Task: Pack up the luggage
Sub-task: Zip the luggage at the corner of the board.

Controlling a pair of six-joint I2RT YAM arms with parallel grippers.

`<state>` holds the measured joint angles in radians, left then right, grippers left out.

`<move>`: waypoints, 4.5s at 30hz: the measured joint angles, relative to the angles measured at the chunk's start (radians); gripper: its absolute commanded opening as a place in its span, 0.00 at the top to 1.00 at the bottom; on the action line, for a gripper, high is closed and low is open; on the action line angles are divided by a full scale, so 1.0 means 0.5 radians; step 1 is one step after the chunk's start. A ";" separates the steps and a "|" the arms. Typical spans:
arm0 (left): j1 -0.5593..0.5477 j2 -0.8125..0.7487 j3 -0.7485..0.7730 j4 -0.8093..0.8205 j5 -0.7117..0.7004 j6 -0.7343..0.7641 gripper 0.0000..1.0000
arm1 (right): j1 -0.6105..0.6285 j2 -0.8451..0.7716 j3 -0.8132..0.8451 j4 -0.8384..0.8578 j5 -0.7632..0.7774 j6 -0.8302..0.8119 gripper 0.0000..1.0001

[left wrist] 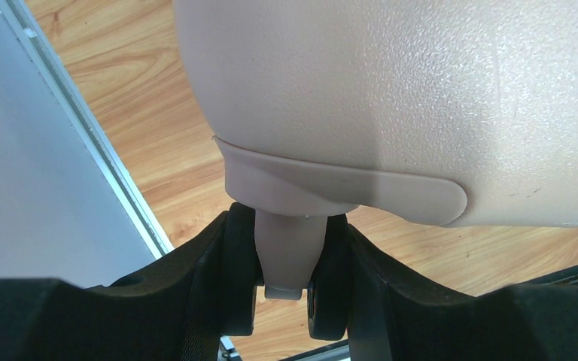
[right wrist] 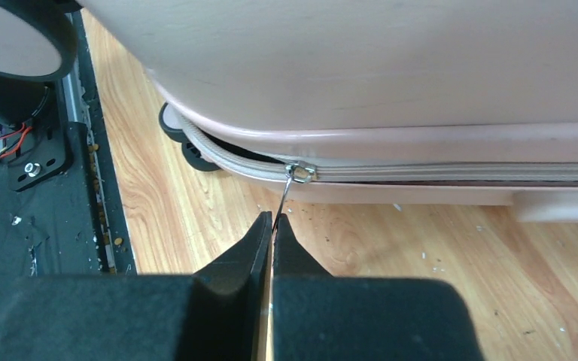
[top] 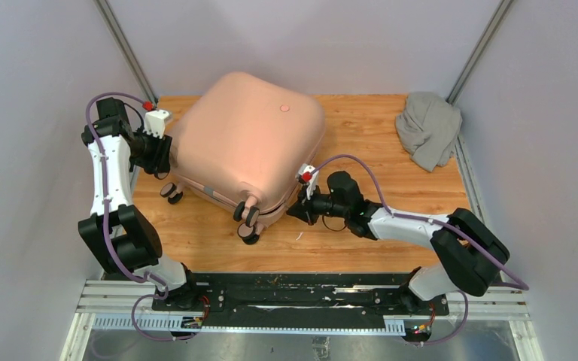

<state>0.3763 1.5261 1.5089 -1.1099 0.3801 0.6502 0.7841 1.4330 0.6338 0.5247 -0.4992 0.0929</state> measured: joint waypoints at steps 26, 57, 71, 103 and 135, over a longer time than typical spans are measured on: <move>-0.014 -0.076 -0.004 -0.076 -0.047 0.003 1.00 | 0.256 -0.046 0.002 -0.078 0.060 0.304 0.43; -0.001 -0.535 -0.498 0.069 -0.045 -0.388 1.00 | -0.579 0.877 1.236 -0.788 0.258 0.552 0.45; -0.007 -0.476 -0.298 -0.021 -0.048 -0.540 1.00 | -0.604 0.054 0.252 -0.357 0.352 0.299 0.00; -0.011 -0.430 -0.269 -0.076 -0.075 -0.553 1.00 | -0.614 0.614 0.384 0.468 -0.953 0.560 0.28; -0.011 -0.430 -0.268 -0.063 -0.081 -0.538 1.00 | -0.488 0.509 0.406 0.090 -0.657 0.343 1.00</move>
<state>0.3706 1.3109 1.3750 -1.1416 0.3397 0.3813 0.5400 1.6875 0.8368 0.5697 -0.8276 0.2642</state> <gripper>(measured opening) 0.493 0.009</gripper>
